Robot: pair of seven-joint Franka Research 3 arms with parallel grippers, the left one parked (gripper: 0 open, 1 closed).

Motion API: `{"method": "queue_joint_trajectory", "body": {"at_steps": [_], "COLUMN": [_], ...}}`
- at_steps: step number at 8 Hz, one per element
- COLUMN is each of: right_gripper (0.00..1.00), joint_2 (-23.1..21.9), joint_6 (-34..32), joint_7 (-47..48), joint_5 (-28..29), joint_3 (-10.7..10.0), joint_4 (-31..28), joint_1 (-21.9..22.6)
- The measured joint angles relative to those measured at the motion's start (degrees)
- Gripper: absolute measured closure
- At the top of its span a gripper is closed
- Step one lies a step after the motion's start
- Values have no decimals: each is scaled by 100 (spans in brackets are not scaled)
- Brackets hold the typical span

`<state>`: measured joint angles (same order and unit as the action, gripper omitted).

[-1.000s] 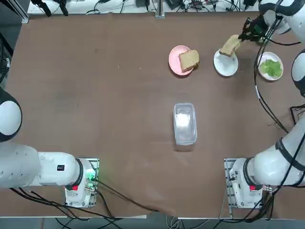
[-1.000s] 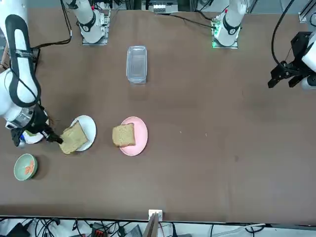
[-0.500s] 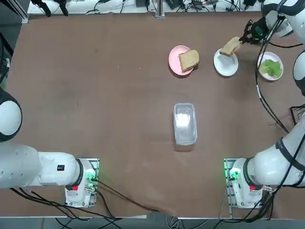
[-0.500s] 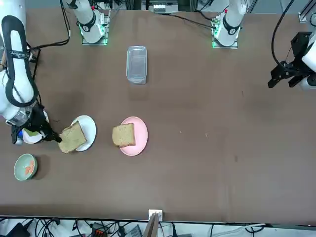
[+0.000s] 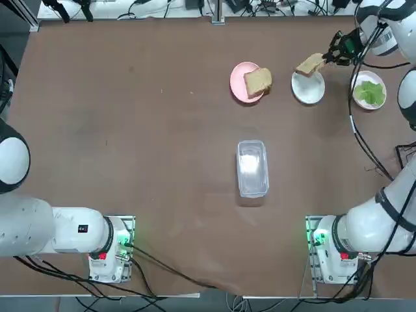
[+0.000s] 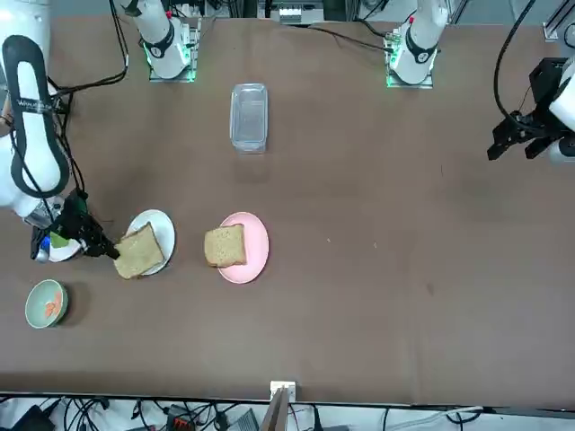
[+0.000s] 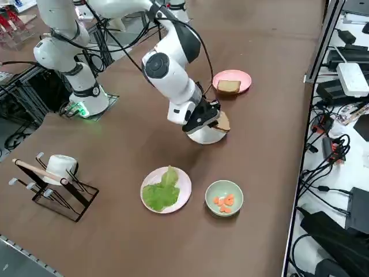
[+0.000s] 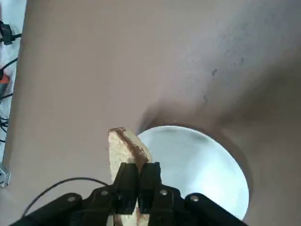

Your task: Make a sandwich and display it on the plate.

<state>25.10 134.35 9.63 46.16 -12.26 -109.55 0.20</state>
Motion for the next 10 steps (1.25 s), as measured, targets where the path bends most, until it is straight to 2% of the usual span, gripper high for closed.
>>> {"method": "queue_joint_trajectory", "body": {"at_steps": [10], "right_gripper": [95], "joint_2": [120], "joint_6": [-1], "joint_7": [-67], "joint_5": [24], "joint_3": [0], "joint_4": [-14], "joint_1": [-20]}}
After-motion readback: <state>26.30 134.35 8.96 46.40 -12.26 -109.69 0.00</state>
